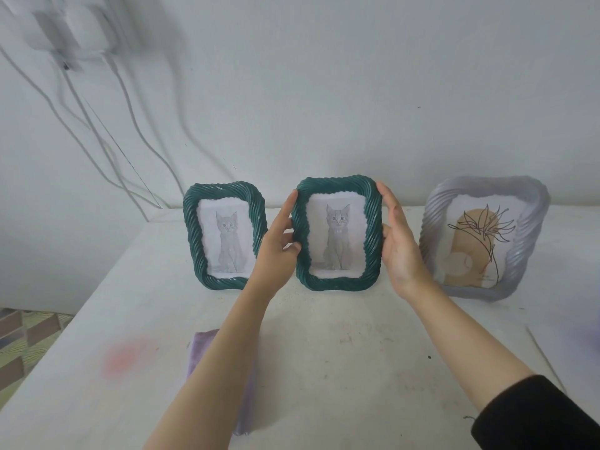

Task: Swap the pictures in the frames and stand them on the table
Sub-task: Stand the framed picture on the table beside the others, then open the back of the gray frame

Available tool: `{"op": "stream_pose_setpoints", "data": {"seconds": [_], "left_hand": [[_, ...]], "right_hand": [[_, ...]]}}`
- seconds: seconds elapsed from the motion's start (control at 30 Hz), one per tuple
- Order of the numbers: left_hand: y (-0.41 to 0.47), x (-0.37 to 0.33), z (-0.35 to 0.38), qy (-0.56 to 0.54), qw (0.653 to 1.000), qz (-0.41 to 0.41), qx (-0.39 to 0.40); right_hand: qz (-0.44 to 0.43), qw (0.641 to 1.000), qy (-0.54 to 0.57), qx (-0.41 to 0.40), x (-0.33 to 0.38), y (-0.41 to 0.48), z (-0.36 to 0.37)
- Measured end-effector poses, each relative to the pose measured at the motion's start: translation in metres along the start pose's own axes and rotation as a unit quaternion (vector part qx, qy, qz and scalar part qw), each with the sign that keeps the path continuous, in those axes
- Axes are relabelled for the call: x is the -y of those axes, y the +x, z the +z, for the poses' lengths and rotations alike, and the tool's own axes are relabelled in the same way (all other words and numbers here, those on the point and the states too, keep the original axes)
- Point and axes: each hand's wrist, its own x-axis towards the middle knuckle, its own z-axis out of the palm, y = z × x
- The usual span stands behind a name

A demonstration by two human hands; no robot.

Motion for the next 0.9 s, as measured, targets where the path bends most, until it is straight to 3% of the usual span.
{"op": "stream_pose_setpoints", "data": {"seconds": [0.27,0.43,0.53,0.67,0.73,0.8,0.9], "left_hand": [[-0.001,-0.001,0.005,0.022,1.0,0.015,-0.007],[-0.016,-0.007,0.029,0.186,0.977,0.074,-0.076],[-0.033,-0.014,0.054,0.229,0.956,0.156,-0.099],[-0.052,-0.023,0.091,0.17,0.965,0.198,0.0],[-0.057,-0.025,0.108,0.118,0.978,0.161,0.06],[-0.057,-0.023,0.124,0.095,0.984,0.104,0.106],[-0.053,-0.024,0.139,0.081,0.985,0.03,0.15]], "right_hand": [[0.011,0.994,-0.105,-0.006,0.004,-0.015,-0.002],[0.042,0.989,-0.132,-0.052,0.002,-0.061,-0.013],[0.002,0.975,-0.185,-0.122,0.003,-0.094,-0.023],[-0.104,0.91,-0.279,-0.289,0.011,-0.117,-0.049],[-0.124,0.88,-0.305,-0.343,0.014,-0.118,-0.066],[-0.091,0.857,-0.345,-0.373,0.016,-0.112,-0.084],[0.026,0.902,-0.244,-0.355,0.025,-0.102,-0.097]]}}
